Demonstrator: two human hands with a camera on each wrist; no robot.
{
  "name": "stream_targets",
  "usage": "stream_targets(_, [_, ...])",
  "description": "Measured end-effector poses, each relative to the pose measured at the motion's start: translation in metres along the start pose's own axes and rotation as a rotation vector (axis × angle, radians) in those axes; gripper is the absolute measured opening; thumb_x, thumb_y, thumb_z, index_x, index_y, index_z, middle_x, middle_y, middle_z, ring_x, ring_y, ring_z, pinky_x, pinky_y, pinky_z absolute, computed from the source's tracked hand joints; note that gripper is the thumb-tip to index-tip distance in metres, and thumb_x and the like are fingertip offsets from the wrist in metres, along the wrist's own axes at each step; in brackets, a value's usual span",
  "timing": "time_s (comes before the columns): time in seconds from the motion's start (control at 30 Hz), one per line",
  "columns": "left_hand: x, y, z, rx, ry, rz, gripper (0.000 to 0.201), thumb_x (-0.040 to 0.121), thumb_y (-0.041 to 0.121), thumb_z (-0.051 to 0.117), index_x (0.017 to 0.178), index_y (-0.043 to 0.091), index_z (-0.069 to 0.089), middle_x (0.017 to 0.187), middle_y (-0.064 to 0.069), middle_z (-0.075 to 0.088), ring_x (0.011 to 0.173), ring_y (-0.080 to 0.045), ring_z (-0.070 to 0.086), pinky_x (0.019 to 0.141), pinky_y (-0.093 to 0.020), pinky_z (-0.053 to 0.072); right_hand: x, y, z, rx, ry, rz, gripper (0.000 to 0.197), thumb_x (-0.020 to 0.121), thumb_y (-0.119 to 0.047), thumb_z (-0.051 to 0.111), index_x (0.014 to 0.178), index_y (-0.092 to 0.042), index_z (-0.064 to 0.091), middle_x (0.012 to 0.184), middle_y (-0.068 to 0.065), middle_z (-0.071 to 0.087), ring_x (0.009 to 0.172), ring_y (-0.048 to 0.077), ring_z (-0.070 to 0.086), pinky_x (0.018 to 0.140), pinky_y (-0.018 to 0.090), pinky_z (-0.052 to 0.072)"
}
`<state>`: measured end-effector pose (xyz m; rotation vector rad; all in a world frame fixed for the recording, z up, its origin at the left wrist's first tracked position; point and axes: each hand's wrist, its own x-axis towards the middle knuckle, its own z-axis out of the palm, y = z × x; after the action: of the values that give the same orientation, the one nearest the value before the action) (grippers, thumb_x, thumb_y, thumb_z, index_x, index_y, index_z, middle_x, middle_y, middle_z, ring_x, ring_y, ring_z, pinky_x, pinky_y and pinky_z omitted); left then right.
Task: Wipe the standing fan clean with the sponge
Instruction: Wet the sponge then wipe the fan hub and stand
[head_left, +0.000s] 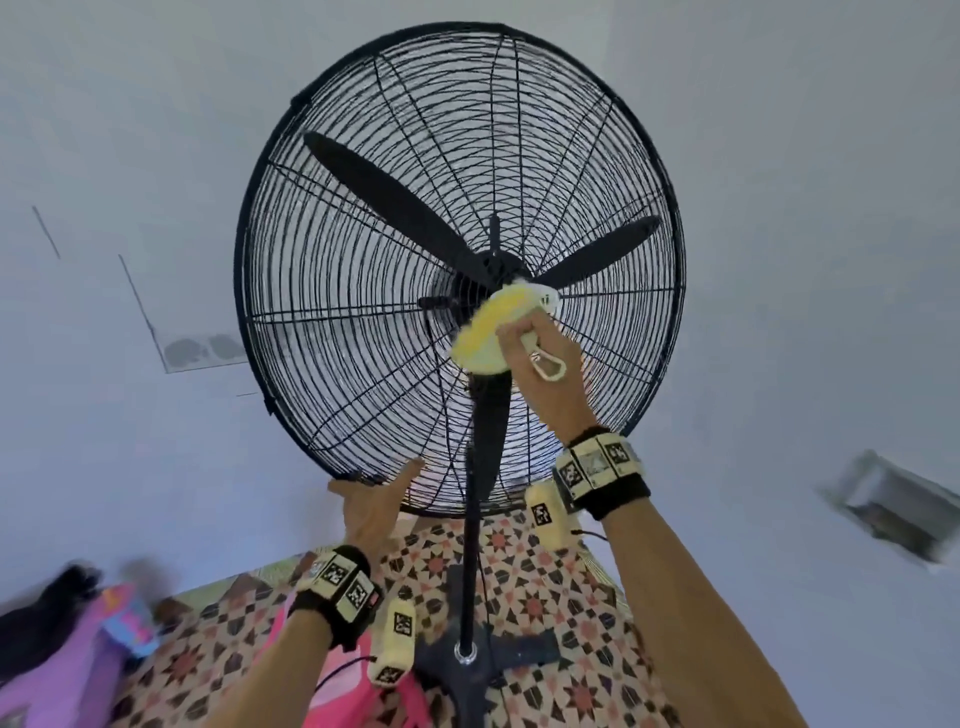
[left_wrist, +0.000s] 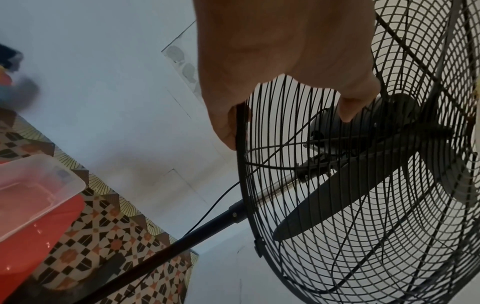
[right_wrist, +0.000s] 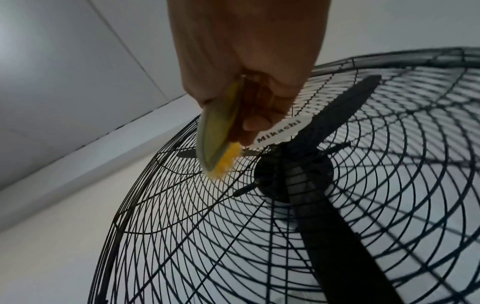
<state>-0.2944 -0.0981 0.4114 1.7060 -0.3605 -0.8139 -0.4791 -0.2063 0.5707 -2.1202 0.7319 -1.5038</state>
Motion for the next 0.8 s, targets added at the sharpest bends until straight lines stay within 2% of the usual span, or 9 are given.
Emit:
stream_targets(0.07, [0.002, 0.0, -0.003, 0.027, -0.006, -0.001, 0.16, 0.064, 0.07, 0.085, 0.157, 0.011, -0.03, 0.166, -0.021, 0.026, 0.147, -0.039, 0.036, 0.109, -0.05, 0.041, -0.001, 0.01, 0.003, -0.014, -0.042, 0.06, 0.025, 0.103, -0.024, 0.06, 0.083, -0.013, 0.051, 0.062, 0.007, 0.057, 0.049, 0.016, 0.049, 0.045, 0.029, 0.037])
stream_targets(0.13, [0.004, 0.002, -0.003, 0.01, 0.005, 0.025, 0.154, 0.069, 0.065, 0.086, 0.157, 0.012, -0.028, 0.165, -0.019, 0.028, 0.145, -0.039, 0.04, 0.102, -0.049, 0.045, -0.001, 0.024, -0.001, -0.061, -0.018, 0.149, 0.026, 0.101, -0.024, 0.061, 0.08, -0.015, 0.05, 0.061, 0.005, 0.056, 0.05, 0.014, 0.048, 0.047, 0.03, 0.039])
stream_targets(0.2, [0.002, 0.008, -0.003, -0.004, -0.016, 0.026, 0.162, 0.059, 0.074, 0.087, 0.157, 0.014, -0.027, 0.164, -0.018, 0.03, 0.142, -0.039, 0.043, 0.108, -0.051, 0.045, -0.001, 0.03, -0.006, -0.11, 0.032, 0.247, 0.026, 0.098, -0.023, 0.063, 0.077, -0.014, 0.05, 0.061, 0.003, 0.058, 0.052, 0.015, 0.051, 0.052, 0.031, 0.045])
stream_targets(0.27, [0.003, 0.009, -0.002, -0.012, -0.021, 0.03, 0.172, 0.047, 0.083, 0.086, 0.157, 0.016, -0.029, 0.163, -0.017, 0.031, 0.143, -0.037, 0.043, 0.113, -0.054, 0.042, 0.004, 0.024, -0.01, -0.143, 0.085, 0.238, 0.026, 0.096, -0.022, 0.063, 0.075, -0.014, 0.051, 0.059, 0.003, 0.058, 0.05, 0.007, 0.052, 0.052, 0.025, 0.047])
stream_targets(0.33, [0.006, 0.005, -0.002, -0.007, -0.023, 0.014, 0.173, 0.048, 0.082, 0.086, 0.156, 0.016, -0.031, 0.165, -0.017, 0.029, 0.144, -0.037, 0.042, 0.115, -0.055, 0.041, 0.009, 0.01, -0.01, -0.067, 0.053, 0.157, 0.02, 0.096, -0.019, 0.063, 0.08, -0.014, 0.053, 0.063, 0.0, 0.059, 0.049, 0.002, 0.048, 0.048, 0.018, 0.04])
stream_targets(0.47, [0.002, 0.003, -0.005, 0.055, -0.02, 0.008, 0.158, 0.064, 0.073, 0.083, 0.157, 0.01, -0.028, 0.164, -0.021, 0.03, 0.143, -0.04, 0.043, 0.112, -0.053, 0.041, 0.006, -0.002, -0.003, 0.021, -0.084, 0.125, 0.001, 0.096, -0.014, 0.059, 0.097, -0.014, 0.059, 0.083, 0.001, 0.068, 0.054, 0.003, 0.048, 0.047, 0.026, 0.041])
stream_targets(0.57, [0.003, 0.003, -0.003, 0.059, -0.01, 0.01, 0.157, 0.067, 0.072, 0.083, 0.156, 0.01, -0.03, 0.165, -0.022, 0.027, 0.147, -0.039, 0.037, 0.117, -0.053, 0.036, 0.001, 0.013, -0.003, -0.023, 0.018, 0.257, 0.006, 0.094, -0.013, 0.058, 0.095, -0.018, 0.061, 0.077, 0.004, 0.066, 0.059, 0.014, 0.06, 0.048, 0.038, 0.054])
stream_targets(0.67, [0.001, 0.005, 0.001, 0.037, -0.029, 0.0, 0.176, 0.044, 0.088, 0.082, 0.155, 0.013, -0.032, 0.164, -0.02, 0.029, 0.142, -0.037, 0.045, 0.119, -0.053, 0.037, -0.003, 0.012, -0.01, 0.01, 0.096, 0.349, 0.019, 0.093, -0.014, 0.06, 0.111, -0.022, 0.059, 0.083, -0.002, 0.065, 0.073, 0.028, 0.072, 0.053, 0.051, 0.06])
stream_targets(0.8, [0.005, -0.001, 0.0, 0.02, -0.029, 0.011, 0.176, 0.043, 0.084, 0.084, 0.155, 0.014, -0.03, 0.165, -0.019, 0.027, 0.143, -0.036, 0.043, 0.12, -0.054, 0.035, -0.002, -0.01, -0.013, 0.297, 0.098, 0.309, 0.048, 0.096, -0.005, 0.061, 0.136, -0.025, 0.042, 0.113, -0.002, 0.061, 0.087, 0.009, 0.074, 0.057, 0.036, 0.063])
